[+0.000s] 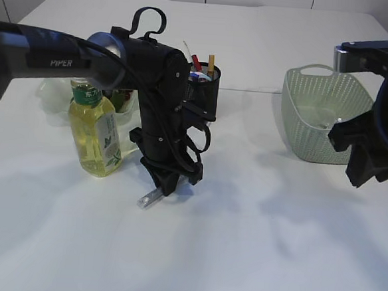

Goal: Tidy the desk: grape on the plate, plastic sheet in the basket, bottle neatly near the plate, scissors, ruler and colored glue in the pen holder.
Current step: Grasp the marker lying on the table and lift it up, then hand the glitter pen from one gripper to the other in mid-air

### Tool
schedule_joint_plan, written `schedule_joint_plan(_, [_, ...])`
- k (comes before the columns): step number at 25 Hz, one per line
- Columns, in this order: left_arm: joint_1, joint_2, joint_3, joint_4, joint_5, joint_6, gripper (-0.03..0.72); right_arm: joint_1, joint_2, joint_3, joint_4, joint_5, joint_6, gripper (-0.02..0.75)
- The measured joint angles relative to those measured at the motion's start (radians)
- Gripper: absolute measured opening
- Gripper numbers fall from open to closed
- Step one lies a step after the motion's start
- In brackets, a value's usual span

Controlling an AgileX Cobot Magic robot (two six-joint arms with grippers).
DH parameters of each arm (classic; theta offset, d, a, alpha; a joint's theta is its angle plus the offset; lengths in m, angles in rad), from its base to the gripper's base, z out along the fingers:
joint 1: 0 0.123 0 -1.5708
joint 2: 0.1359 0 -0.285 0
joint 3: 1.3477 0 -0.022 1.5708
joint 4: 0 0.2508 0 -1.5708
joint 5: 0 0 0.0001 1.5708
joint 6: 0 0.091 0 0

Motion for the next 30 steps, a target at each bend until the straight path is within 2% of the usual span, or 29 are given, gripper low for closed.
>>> schedule_joint_plan(8, [0.0,-0.105,0.0,-0.017,0.028,0.0,0.094,0.0,0.0,0.002,0.009,-0.061,-0.004,0.289])
schedule_joint_plan(23, [0.0,-0.351,0.006,-0.079,0.101,0.0,0.096,0.0,-0.045,0.002,0.272,-0.206,-0.029,0.279])
schedule_joint_plan(30, [0.0,-0.484,0.14,-0.098,0.061,0.012,0.096,0.0,-0.061,0.002,0.358,-0.285,-0.033,0.279])
